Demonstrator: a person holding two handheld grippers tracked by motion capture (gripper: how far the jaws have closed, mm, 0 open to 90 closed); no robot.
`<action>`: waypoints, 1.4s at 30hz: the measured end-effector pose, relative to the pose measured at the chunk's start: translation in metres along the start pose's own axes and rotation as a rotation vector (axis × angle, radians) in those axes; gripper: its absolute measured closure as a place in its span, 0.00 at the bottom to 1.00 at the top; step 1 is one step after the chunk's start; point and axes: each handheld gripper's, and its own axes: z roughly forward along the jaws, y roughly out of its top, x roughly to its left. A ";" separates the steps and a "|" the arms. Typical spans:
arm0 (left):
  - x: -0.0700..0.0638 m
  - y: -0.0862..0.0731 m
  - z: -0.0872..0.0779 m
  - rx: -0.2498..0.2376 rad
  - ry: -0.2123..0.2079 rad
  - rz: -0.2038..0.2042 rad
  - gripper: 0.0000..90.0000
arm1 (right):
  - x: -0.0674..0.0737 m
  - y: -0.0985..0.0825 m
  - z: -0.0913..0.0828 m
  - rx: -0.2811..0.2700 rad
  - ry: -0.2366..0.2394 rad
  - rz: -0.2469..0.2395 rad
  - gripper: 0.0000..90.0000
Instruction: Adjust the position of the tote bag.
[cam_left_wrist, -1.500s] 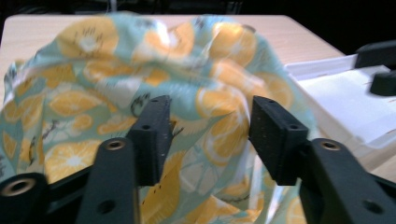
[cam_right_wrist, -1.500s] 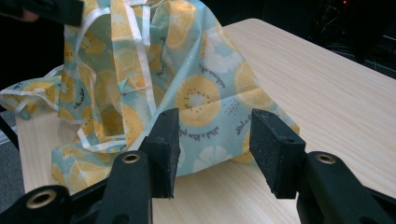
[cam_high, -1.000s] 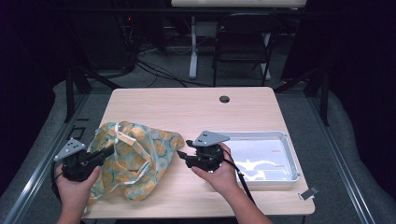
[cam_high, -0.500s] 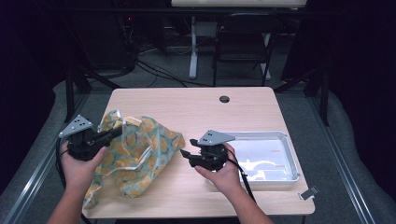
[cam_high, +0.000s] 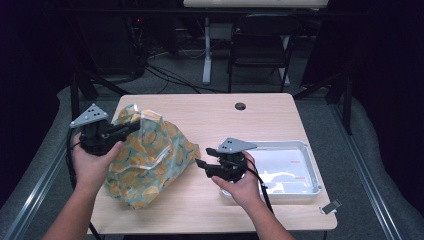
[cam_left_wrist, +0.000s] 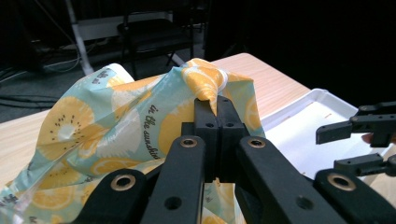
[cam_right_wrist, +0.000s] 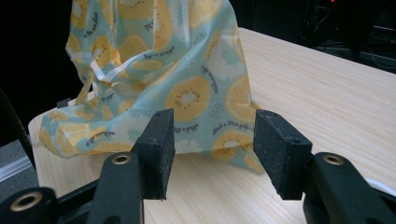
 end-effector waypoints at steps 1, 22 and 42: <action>-0.001 0.002 0.003 0.000 -0.008 0.001 1.00 | 0.000 0.000 0.000 -0.005 0.000 0.004 0.54; -0.041 0.010 0.032 0.046 -0.125 0.059 1.00 | 0.015 0.020 0.003 -0.077 0.066 -0.001 0.50; -0.049 0.014 0.038 0.081 -0.158 0.056 1.00 | 0.033 0.062 0.043 -0.060 0.075 -0.040 0.44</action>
